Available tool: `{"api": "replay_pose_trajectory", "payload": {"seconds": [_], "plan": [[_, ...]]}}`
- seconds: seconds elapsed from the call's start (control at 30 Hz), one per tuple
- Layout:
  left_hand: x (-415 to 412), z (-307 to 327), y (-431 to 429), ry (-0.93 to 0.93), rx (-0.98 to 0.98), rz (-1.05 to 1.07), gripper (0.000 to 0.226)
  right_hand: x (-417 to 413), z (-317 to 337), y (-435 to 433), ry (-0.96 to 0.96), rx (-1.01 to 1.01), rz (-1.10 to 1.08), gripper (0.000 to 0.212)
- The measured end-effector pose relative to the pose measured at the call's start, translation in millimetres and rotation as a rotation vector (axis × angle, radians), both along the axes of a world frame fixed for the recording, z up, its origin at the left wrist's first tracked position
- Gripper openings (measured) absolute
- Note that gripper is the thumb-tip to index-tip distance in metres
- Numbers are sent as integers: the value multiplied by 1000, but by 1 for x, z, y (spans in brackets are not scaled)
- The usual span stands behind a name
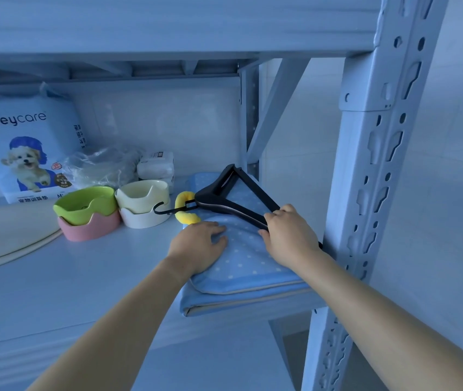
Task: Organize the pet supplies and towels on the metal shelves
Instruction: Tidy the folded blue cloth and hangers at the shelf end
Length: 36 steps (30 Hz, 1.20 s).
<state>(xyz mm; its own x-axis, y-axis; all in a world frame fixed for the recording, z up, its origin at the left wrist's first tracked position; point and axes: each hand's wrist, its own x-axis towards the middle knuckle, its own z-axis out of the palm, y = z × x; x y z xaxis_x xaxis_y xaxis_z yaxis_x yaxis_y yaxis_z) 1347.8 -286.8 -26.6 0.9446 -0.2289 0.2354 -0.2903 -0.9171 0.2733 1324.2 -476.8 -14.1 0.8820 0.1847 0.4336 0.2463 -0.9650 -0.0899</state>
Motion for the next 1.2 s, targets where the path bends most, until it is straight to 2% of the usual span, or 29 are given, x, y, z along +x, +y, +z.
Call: {"api": "replay_pose_trajectory", "payload": {"seconds": [0.53,0.67,0.93,1.2], "plan": [[5,14,4,-9,79,-41,45,-15,16,2,100,97,-79,18],[6,9,-1,-45,69,-41,44,-18,18,6,121,105,-122,7],[16,8,-3,10,84,-29,44,-11,17,6,106,115,-218,26],[38,6,-5,22,83,-42,44,7,15,3,105,88,-234,13]]}}
